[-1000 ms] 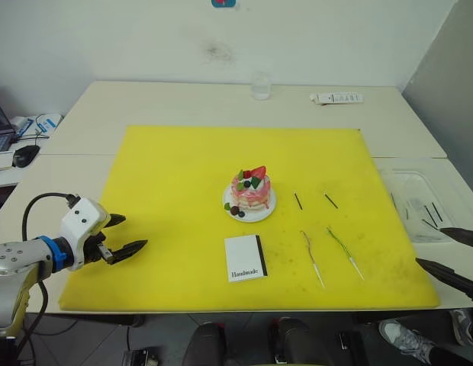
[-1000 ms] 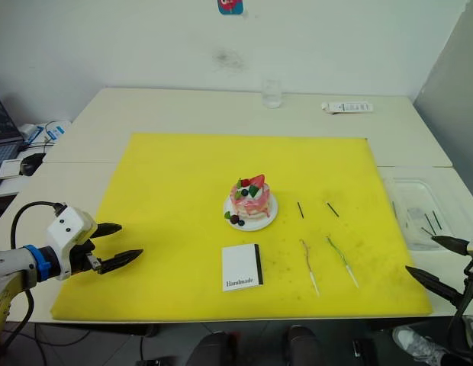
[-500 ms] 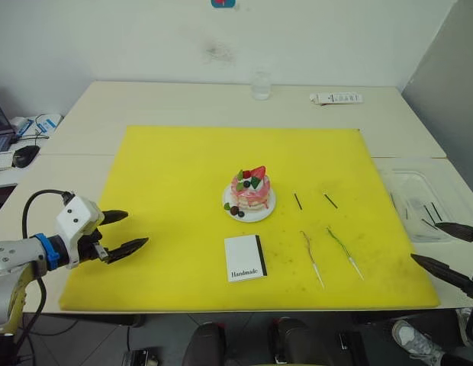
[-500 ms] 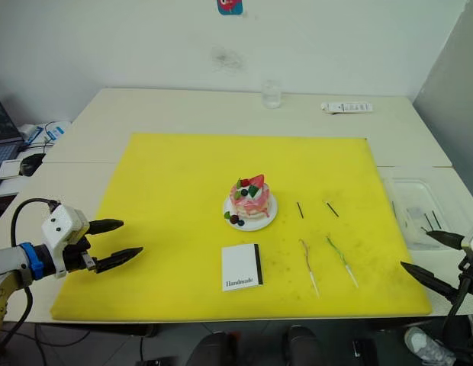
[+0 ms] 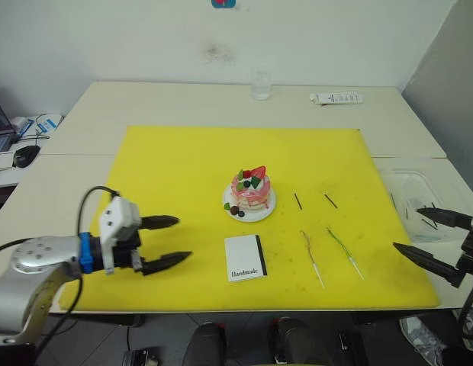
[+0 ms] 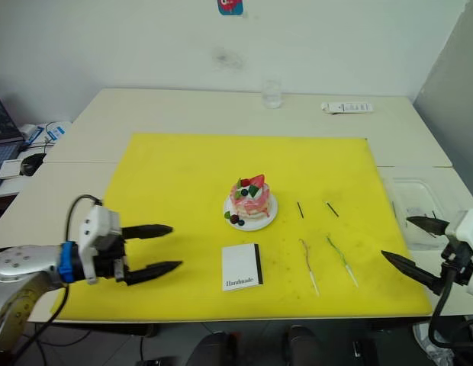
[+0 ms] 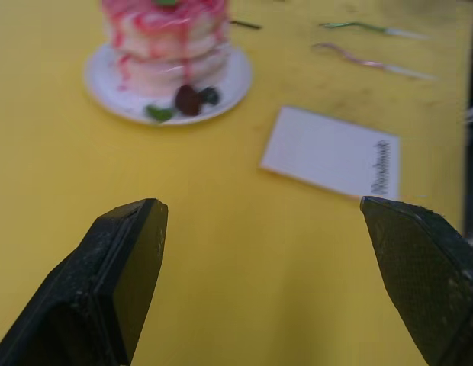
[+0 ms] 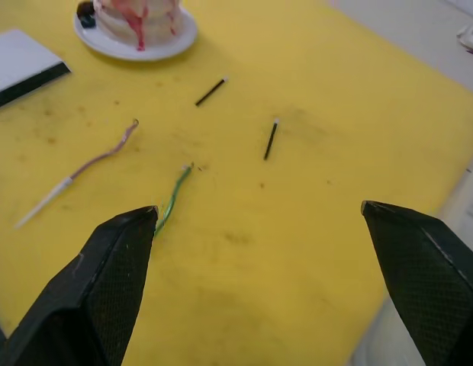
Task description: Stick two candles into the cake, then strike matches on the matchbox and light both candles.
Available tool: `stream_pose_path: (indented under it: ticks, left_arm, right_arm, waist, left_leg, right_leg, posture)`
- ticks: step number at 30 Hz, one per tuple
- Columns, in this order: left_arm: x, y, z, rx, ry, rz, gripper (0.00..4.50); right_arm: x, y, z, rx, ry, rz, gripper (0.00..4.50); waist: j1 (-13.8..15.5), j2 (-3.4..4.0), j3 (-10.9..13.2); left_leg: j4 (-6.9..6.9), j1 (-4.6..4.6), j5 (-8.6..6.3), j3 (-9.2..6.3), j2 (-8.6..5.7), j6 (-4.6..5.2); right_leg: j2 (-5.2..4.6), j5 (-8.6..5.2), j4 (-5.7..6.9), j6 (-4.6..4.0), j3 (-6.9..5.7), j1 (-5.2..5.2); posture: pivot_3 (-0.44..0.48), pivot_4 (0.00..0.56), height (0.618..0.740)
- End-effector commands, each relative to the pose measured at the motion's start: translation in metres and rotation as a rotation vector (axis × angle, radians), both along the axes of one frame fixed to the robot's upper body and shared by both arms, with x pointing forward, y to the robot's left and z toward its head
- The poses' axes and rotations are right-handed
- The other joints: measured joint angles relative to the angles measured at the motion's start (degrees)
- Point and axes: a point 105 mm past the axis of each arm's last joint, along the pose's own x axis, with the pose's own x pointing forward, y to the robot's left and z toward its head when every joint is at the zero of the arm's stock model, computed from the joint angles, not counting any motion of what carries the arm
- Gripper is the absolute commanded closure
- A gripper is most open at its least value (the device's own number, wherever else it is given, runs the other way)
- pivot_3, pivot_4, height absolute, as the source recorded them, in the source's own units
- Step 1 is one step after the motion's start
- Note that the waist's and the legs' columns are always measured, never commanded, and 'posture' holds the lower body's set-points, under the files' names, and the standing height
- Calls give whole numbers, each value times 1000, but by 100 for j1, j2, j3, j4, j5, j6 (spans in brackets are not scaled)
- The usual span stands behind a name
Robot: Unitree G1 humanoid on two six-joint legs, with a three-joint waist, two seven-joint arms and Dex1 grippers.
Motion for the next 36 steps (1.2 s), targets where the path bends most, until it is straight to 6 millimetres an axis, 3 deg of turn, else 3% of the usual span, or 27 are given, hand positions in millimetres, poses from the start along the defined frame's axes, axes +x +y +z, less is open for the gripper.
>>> stream_pose_path:
  ticks: [1,4,13,30,36]
  left_arm:
    - [-10,-28,10,-27,-17,-124,18]
    - [-16,-42,11,-30,-31,-196,18]
    - [-28,-69,8,-54,-85,-289,18]
    - [-38,-78,14,-62,-104,-349,18]
    - [-37,-80,10,-41,-107,-353,18]
  right_arm:
    - [-3,25,5,32,1,47,0]
    - [-5,36,-7,51,30,8,0]
    - [-25,35,-54,46,104,-217,0]
    - [-21,29,-87,26,143,-320,0]
    - [-28,26,-105,10,211,-358,0]
  waist:
    - [3,0,0]
    - [7,-1,-1]
    - [18,-1,-5]
    - [7,2,-9]
    - [9,4,-10]
  left_leg:
    - [4,0,0,-4,0,0]
    - [14,0,0,-9,0,0]
    - [26,-7,0,-7,-3,0]
    - [38,-10,0,-8,-3,0]
    - [38,-8,0,-9,-2,1]
  right_leg:
    - [2,1,2,1,-2,2]
    - [11,1,5,2,-4,4]
    - [9,2,2,6,-1,6]
    - [9,7,3,8,5,5]
    - [9,6,4,8,5,5]
  posture:
    - [0,150,740]
    - [0,150,740]
    - [0,150,740]
    - [0,150,740]
    - [0,150,740]
